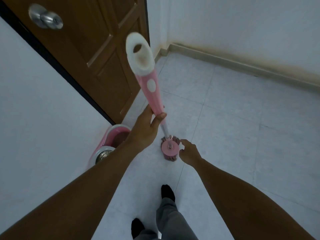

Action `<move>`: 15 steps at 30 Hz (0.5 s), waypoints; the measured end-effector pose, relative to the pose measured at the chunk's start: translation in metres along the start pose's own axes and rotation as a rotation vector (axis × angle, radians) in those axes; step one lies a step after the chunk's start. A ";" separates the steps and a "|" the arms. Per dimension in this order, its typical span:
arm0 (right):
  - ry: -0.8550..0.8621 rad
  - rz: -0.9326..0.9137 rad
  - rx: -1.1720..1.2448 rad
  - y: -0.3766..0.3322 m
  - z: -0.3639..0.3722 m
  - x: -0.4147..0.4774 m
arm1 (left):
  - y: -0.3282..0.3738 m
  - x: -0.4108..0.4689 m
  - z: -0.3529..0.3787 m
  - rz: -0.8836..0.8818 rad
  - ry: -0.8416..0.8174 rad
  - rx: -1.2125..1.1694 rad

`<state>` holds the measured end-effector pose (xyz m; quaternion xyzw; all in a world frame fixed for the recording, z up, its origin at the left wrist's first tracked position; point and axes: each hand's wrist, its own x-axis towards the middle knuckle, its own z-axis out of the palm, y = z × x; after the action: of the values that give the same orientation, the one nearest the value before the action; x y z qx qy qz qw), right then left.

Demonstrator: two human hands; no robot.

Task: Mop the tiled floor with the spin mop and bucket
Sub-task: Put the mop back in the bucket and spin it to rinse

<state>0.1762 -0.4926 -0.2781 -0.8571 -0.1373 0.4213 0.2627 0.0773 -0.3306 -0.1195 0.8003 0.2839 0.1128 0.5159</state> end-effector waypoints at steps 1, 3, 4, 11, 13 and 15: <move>0.002 -0.005 -0.018 -0.001 -0.003 0.006 | 0.006 0.007 0.002 0.008 0.017 -0.026; -0.020 -0.030 -0.062 -0.009 -0.008 0.015 | 0.020 0.021 0.001 0.023 0.054 -0.059; -0.021 -0.052 -0.089 -0.016 -0.008 0.017 | 0.028 0.027 -0.002 0.049 0.083 -0.065; -0.048 -0.260 -0.398 -0.036 0.008 0.033 | 0.099 0.049 -0.040 0.313 0.222 -0.071; 0.040 -0.343 -0.482 -0.042 0.010 0.035 | 0.116 0.051 -0.054 0.361 0.267 -0.052; 0.133 -0.399 -0.673 -0.047 0.011 0.034 | 0.125 0.052 -0.070 0.386 0.301 -0.022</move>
<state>0.1869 -0.4346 -0.2791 -0.8772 -0.4142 0.2372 0.0520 0.1288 -0.2864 0.0169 0.8082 0.1984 0.3304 0.4453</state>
